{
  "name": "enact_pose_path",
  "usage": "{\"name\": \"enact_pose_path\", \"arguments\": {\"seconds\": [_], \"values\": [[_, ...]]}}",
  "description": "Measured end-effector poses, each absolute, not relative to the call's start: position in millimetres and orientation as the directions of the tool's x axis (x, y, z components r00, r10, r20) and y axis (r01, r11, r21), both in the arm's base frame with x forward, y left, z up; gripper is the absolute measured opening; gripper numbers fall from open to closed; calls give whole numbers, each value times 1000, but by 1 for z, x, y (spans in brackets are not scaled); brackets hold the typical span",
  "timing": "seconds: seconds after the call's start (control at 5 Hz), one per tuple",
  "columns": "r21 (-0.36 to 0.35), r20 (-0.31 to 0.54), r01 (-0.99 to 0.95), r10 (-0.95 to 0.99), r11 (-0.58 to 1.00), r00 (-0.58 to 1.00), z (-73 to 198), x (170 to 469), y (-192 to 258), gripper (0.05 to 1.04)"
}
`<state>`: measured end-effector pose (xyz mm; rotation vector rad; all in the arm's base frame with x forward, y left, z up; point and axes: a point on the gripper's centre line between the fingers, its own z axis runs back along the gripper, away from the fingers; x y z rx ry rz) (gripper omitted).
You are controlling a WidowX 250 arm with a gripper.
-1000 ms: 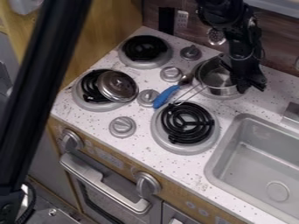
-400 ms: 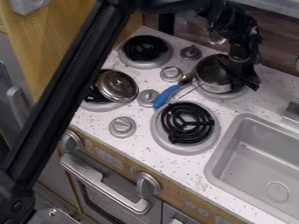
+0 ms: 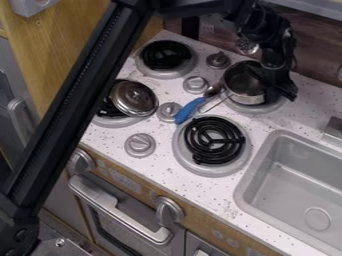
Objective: Moved the silver pot to the right top burner
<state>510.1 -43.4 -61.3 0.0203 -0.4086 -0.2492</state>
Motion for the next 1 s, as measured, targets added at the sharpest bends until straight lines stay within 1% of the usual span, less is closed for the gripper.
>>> {"name": "enact_pose_path", "arguments": {"seconds": [0.2, 0.4, 0.6, 0.8, 1.0], "values": [[35, 425, 238, -230, 971, 875, -62, 512, -49, 246], [45, 452, 222, -218, 974, 865, -65, 500, -47, 538], [51, 474, 162, -167, 985, 865, -42, 485, -40, 843], [32, 468, 110, -112, 993, 877, -15, 454, -37, 1005], [55, 356, 20, -38, 998, 934, -10, 422, -29, 1000]]}}
